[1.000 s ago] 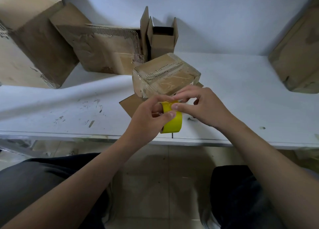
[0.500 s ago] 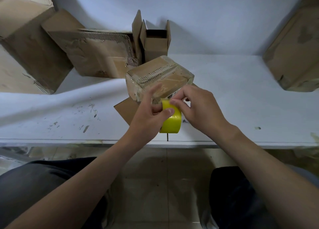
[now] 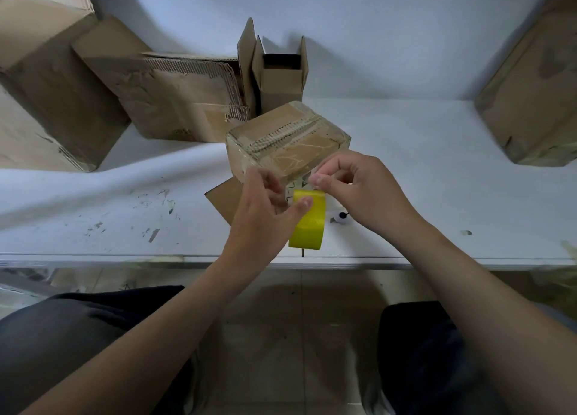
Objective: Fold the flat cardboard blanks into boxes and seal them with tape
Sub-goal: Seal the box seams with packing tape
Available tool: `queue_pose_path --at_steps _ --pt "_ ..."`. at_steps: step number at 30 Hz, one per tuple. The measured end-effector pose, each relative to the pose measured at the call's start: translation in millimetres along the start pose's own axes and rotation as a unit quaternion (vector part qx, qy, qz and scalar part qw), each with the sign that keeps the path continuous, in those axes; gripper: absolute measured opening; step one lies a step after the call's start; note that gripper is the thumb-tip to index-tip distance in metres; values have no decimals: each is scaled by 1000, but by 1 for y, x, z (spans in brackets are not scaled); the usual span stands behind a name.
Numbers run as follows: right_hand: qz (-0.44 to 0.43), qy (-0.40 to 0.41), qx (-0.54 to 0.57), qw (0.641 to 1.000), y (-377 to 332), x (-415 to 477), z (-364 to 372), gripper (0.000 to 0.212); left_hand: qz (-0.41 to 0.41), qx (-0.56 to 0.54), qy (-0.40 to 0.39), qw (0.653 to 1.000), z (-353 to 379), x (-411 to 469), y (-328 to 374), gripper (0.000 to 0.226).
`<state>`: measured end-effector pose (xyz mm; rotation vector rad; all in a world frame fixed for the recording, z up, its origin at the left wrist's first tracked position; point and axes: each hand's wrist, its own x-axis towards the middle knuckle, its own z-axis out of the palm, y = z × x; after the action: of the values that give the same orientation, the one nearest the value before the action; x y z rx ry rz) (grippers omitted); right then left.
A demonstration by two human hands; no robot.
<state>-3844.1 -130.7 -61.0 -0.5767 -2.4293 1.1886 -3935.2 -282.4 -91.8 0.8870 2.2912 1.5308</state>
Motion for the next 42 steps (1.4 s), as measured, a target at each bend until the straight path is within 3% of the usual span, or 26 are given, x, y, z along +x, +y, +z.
queue_pose_path --at_steps 5,11,14,17,20,22,24,32,36,39,42 --pt "-30 -25 -16 999 -4 -4 2 12 169 85 52 981 -5 4 -4 22" --pt "-49 -23 -42 998 -7 -5 -3 9 177 100 31 979 -5 6 -5 15" --pt "-73 2 -158 985 -4 -6 -8 16 188 113 18 976 -3 6 -3 8" --pt "-148 73 -289 943 -2 -8 -13 31 174 90 7 981 -3 7 0 8" --pt "-124 111 -261 951 1 -5 -17 55 154 77 11 985 -6 7 -2 11" --pt "-137 100 -179 969 2 -5 -16 38 124 66 10 990 -8 7 -5 10" --pt "-166 61 -164 970 4 -8 -10 18 96 36 2 995 -9 7 -5 13" --pt "-136 -16 -108 985 11 -4 1 19 99 -14 -40 994 -11 5 1 23" --pt "-121 -16 -102 987 6 -4 4 12 94 -10 27 995 -12 6 0 18" --pt "-122 19 -112 986 2 -5 5 7 22 -41 42 998 -12 3 2 32" --pt "-127 31 -91 987 -2 -7 6 2 -69 -107 -44 991 -11 1 8 39"
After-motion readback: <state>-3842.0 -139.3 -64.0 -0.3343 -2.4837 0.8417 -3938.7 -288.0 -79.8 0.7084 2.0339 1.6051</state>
